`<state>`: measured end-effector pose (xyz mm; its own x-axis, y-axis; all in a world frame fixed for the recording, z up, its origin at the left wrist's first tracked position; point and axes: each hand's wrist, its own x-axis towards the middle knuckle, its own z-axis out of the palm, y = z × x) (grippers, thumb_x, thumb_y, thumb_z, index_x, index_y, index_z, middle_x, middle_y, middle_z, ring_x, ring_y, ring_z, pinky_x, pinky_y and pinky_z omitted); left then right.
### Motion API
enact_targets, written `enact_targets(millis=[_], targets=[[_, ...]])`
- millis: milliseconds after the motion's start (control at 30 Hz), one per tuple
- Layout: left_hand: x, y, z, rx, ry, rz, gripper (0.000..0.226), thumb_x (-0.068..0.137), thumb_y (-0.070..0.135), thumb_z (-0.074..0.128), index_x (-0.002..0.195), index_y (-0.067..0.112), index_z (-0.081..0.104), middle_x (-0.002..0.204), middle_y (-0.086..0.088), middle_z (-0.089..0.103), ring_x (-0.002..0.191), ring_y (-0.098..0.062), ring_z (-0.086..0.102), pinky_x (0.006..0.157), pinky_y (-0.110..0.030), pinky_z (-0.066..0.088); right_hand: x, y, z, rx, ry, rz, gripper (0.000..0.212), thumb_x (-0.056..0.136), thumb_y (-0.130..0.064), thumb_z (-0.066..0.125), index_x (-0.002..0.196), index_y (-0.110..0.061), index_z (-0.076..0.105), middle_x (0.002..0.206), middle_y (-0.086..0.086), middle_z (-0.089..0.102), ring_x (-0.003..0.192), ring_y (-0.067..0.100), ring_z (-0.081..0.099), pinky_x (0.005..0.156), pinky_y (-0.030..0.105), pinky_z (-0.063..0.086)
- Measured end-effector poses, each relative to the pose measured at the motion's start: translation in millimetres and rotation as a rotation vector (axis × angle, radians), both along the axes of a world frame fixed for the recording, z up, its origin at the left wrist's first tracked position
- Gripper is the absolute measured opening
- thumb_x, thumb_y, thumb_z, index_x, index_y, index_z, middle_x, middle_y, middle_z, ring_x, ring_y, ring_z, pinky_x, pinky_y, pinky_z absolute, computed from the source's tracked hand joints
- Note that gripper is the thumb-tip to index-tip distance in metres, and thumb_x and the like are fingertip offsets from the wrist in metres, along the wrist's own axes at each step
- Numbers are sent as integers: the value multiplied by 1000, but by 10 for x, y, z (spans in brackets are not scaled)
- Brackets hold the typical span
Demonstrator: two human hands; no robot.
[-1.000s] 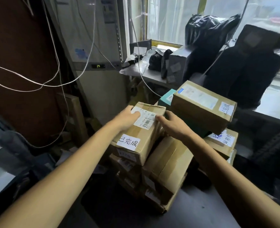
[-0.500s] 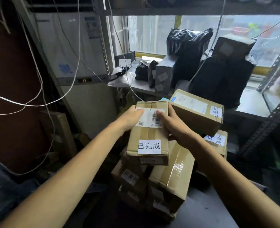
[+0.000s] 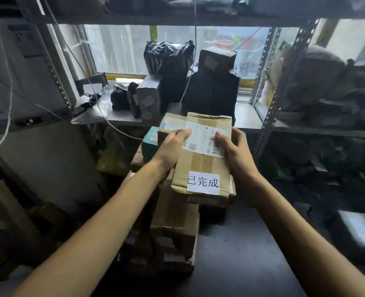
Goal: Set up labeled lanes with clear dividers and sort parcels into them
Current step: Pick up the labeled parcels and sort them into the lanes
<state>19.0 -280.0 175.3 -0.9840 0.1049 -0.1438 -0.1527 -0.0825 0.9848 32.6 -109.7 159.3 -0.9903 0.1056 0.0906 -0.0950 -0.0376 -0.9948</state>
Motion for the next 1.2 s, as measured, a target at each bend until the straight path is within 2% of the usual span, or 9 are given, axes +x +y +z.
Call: enact_targets(millis=[67,200,433,600,700,900,967,1033,1200], targets=[[62,292,-12,-11,30,-39,44,101,36,45,135,8,49,122,-16,66,114,-31,64,105,-52,46,130,267,-4,-6,15,-71,46,93,-34,68,130,-21,45,124,-4,62,100,4,70,80,26,59],[222,916,5,-7,56,-151,43,103,37,42,134,8,47,121,-17,67,111,-30,66,101,-51,49,424,847,14,0,21,-181,37,92,-34,70,121,-28,48,126,-2,63,112,16,67,97,44,55],[675,2241,77,5,131,-284,43,103,31,42,133,1,46,124,-20,63,112,-30,65,99,-48,52,1162,2076,148,-29,63,-321,41,94,-28,68,128,-23,46,113,-4,66,87,3,73,67,21,58],[1096,3169,25,28,195,-354,45,105,31,38,136,-1,43,125,-20,63,111,-30,66,97,-49,53,1678,2952,202,-23,65,-362,36,94,-26,68,124,-27,48,119,0,66,99,15,72,78,29,62],[1292,3709,-10,18,231,-401,45,106,30,35,136,-2,43,126,-21,62,112,-31,65,98,-50,52,1929,3454,211,-16,58,-397,39,94,-27,68,127,-27,48,114,-1,68,91,12,74,71,27,61],[1541,4438,16,1,240,-414,44,106,30,35,135,-1,44,128,-18,60,116,-29,62,101,-49,49,2185,4175,208,-48,43,-407,39,95,-25,67,129,-25,49,119,7,68,97,22,74,71,31,62],[1523,4631,-1,0,243,-416,43,106,29,35,135,-2,44,125,-15,62,114,-21,64,99,-41,51,2172,4361,171,-70,50,-415,37,95,-23,67,127,-25,49,118,8,68,96,21,74,70,31,62],[1446,4802,-52,-13,270,-408,41,106,27,35,132,-2,46,116,-7,64,101,-4,67,88,-24,55,2116,4526,103,-67,35,-425,41,95,-25,67,131,-26,48,120,9,68,100,24,73,79,40,63],[1126,5248,-359,-11,232,-419,39,105,29,37,129,0,50,122,-9,63,106,-14,65,89,-26,54,1876,4956,-154,-13,-11,-462,48,94,-28,68,136,-26,43,119,2,66,103,24,72,89,49,60]])
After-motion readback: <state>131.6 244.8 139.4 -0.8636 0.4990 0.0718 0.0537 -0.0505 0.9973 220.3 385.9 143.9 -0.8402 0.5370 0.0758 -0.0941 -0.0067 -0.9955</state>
